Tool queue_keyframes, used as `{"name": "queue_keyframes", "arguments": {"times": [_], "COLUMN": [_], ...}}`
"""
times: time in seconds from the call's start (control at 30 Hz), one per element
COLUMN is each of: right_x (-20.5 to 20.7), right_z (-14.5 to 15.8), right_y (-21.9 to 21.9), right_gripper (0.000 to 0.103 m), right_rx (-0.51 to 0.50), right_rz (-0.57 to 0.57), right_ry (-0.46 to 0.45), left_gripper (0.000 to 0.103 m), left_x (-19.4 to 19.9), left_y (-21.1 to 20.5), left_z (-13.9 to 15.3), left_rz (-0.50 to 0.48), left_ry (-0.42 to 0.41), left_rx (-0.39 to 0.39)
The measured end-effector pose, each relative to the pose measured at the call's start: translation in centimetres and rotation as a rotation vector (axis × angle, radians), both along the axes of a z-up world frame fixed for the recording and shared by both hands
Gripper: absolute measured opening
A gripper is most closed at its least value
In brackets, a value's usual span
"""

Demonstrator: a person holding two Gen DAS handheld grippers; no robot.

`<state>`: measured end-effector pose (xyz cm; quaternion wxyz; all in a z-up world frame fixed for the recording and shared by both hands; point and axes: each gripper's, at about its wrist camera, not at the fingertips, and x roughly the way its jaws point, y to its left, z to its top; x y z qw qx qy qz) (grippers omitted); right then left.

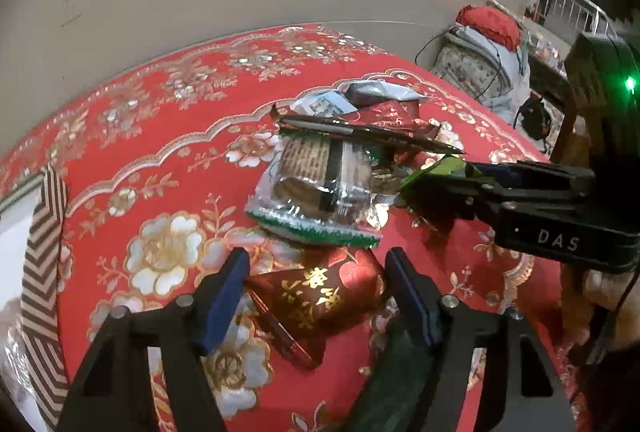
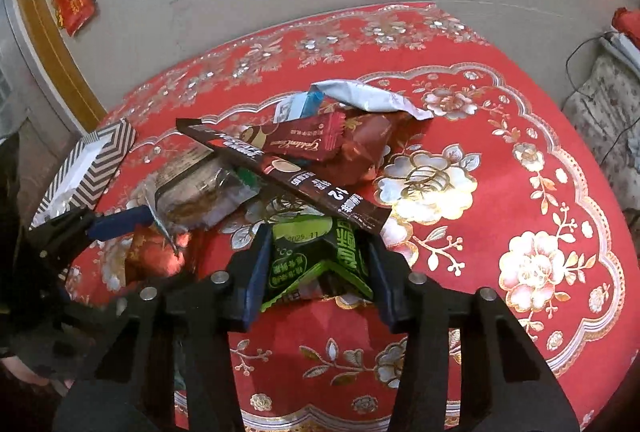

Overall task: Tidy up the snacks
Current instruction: 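Grasp the red-and-gold candy with the left tool while the right tool grasps the green packet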

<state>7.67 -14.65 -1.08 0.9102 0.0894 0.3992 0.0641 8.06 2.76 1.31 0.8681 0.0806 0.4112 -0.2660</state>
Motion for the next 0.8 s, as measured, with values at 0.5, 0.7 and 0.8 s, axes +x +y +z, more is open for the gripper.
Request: {"name": "queue_keyframes", "arguments": {"times": [0.5, 0.7, 0.8], "right_x": [-3.6, -3.4, -3.4], "right_z": [3.2, 3.0, 3.0], "right_y": [-1.0, -0.9, -0.7], "right_gripper": [0.042, 0.042, 0.042], "right_rx": [0.046, 0.042, 0.036], "right_rz": [0.002, 0.006, 0.008], "right_ry": [-0.182, -0.172, -0.172], "left_gripper": [0.036, 0.046, 0.079], "left_x": [-1.3, -1.3, -1.9], "left_y": [2.5, 2.6, 1.7], "left_z": [2.4, 2.1, 1.4], "left_rz": [0.013, 0.008, -0.054], "left_ry": [-0.021, -0.053, -0.042], "left_rx": [-0.075, -0.036, -0.014]}}
